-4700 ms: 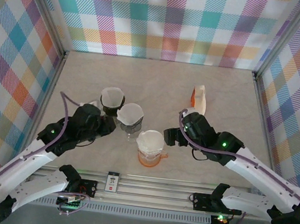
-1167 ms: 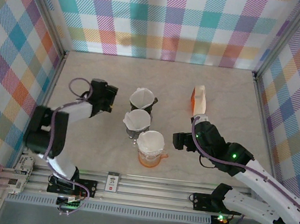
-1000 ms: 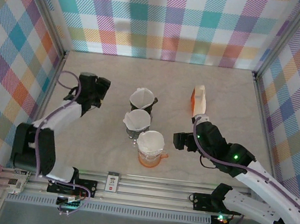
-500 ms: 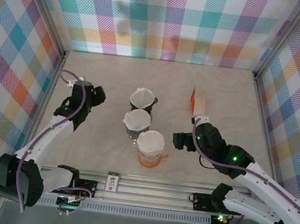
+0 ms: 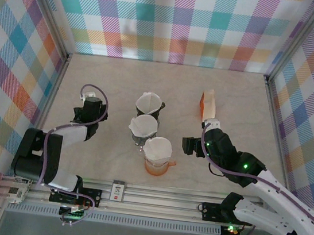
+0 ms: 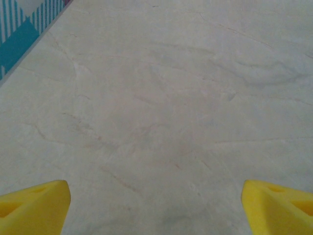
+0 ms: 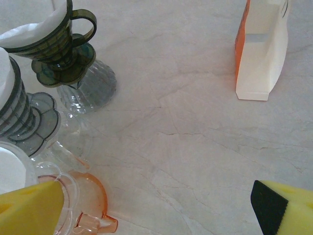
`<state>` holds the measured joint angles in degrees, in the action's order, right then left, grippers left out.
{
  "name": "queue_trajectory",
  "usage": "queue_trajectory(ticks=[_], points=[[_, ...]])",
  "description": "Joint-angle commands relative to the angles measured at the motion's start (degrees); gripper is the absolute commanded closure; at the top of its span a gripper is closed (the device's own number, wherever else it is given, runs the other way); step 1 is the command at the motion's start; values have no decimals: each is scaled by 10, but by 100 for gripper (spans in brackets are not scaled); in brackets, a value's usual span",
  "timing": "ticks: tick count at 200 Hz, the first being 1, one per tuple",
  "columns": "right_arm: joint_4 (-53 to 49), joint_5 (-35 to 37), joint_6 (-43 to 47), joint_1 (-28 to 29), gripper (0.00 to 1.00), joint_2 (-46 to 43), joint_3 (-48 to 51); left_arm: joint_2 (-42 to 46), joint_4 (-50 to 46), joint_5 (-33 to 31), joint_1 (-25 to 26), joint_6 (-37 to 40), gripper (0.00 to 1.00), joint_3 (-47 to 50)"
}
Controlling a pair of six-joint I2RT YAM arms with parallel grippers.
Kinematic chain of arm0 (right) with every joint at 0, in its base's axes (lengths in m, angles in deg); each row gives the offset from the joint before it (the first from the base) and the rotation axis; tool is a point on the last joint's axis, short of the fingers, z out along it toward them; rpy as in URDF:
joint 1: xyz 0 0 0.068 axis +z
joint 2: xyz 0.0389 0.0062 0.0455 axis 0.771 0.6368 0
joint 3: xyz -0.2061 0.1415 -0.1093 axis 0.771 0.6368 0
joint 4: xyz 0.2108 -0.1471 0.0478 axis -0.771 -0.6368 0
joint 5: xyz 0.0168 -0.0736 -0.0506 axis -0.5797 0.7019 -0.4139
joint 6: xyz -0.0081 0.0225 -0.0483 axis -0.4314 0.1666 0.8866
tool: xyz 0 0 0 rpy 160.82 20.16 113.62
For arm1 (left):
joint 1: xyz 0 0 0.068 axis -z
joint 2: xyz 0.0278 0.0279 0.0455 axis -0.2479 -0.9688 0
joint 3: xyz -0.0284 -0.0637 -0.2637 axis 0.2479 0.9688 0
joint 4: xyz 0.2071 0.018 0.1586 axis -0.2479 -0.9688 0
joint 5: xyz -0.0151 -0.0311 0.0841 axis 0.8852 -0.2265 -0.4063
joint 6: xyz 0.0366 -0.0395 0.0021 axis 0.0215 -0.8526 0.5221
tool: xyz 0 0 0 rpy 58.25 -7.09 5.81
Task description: Place the coffee filter in the dripper
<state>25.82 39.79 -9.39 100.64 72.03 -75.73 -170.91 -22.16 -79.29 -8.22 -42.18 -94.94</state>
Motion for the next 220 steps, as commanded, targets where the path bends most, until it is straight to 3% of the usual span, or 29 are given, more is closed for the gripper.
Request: queue_trajectory(ticks=[1,32,38,57,67,78,86,110,150,188,220], points=[[15,35,-2,-4,1,6,4,-34,93,25,-19,6,10,2],[29,54,9,-7,1,10,6,-43,133,44,-14,20,9,20],[29,58,10,-9,1,12,8,-41,160,60,-12,31,0,34],[28,75,7,-16,1,16,11,-40,231,98,-17,34,0,78],[33,80,15,-20,1,19,14,-73,352,78,-10,44,0,115],[35,80,17,-25,1,22,14,-52,263,77,-10,37,0,90],[31,84,9,-30,1,26,13,-66,314,72,-7,43,0,101],[42,92,5,-65,1,35,16,-57,283,72,-7,41,0,95],[180,70,94,-162,1,54,54,-59,288,72,-6,42,0,96],[392,16,261,-288,1,64,131,-60,290,71,-6,41,0,96],[505,-89,237,-406,1,116,199,-59,289,71,-5,42,0,96]])
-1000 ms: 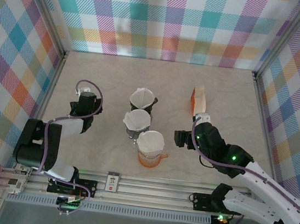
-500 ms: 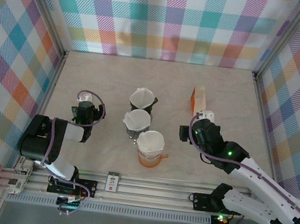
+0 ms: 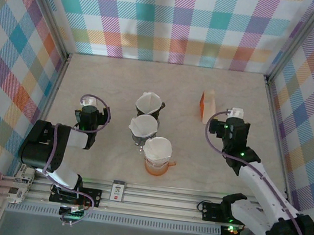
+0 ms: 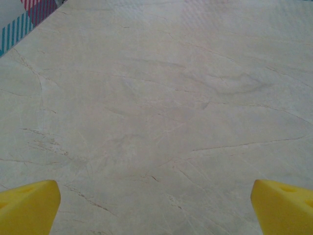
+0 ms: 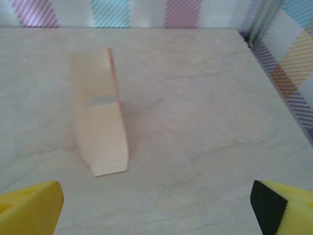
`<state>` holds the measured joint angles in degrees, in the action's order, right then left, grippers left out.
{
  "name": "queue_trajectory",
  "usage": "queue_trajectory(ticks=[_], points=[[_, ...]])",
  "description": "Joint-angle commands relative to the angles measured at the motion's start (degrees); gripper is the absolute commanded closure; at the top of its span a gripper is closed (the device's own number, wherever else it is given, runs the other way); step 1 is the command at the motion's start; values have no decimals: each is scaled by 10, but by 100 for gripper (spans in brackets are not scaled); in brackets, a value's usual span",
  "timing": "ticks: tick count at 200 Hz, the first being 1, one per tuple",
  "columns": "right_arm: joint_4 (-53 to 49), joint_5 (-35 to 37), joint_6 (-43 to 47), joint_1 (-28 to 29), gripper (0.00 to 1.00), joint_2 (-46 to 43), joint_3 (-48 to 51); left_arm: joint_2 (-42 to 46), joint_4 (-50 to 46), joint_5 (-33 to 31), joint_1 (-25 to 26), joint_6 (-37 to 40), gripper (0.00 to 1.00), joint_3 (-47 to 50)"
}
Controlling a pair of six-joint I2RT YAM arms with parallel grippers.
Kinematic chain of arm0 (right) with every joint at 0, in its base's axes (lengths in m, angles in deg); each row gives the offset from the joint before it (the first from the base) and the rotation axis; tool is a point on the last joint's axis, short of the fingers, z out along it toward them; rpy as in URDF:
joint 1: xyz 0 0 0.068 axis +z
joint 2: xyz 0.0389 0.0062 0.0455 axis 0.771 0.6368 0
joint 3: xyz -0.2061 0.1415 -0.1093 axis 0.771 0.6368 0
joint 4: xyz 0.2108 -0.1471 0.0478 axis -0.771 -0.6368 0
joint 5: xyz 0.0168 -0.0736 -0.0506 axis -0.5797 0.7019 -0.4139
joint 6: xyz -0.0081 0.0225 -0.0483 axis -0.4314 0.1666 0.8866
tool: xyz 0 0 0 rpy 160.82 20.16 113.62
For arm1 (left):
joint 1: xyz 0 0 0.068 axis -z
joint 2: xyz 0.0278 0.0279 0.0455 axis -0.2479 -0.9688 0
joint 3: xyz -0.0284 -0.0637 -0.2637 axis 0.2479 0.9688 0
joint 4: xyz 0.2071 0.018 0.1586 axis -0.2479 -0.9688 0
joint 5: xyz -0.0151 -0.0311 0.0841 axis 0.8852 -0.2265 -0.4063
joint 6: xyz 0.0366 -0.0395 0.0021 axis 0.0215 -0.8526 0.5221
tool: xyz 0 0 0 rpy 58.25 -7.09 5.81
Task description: Place the coffee filter in the dripper
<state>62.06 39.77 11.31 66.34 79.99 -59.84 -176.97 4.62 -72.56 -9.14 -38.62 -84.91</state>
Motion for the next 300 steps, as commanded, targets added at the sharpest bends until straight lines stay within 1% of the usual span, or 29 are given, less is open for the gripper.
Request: queue_trajectory(ticks=[1,15,24,43,58,84,93,106,115,148,169,300], points=[[146,-91,29,-66,1,40,42,1,21,3,3,6,0,-5],[208,-129,32,-92,1,88,65,1,21,3,3,6,0,-5],[245,-142,25,-103,1,122,71,1,21,3,4,6,0,-5],[352,-202,25,-121,1,186,89,1,20,3,4,6,0,-6],[405,-217,39,-128,1,241,87,1,20,4,4,6,0,-6],[452,-240,49,-132,1,305,79,1,19,3,3,6,0,-5],[438,-261,38,-147,1,310,74,1,19,4,3,6,0,-5],[494,-281,35,-158,1,328,92,1,19,3,4,5,0,-6],[475,-283,37,-158,1,324,88,1,19,4,3,6,0,-6],[480,-283,36,-157,1,327,87,0,19,4,3,6,0,-7],[483,-262,30,-157,1,325,90,0,19,4,3,6,0,-6],[484,-262,30,-155,1,325,90,0,19,4,3,6,0,-6]])
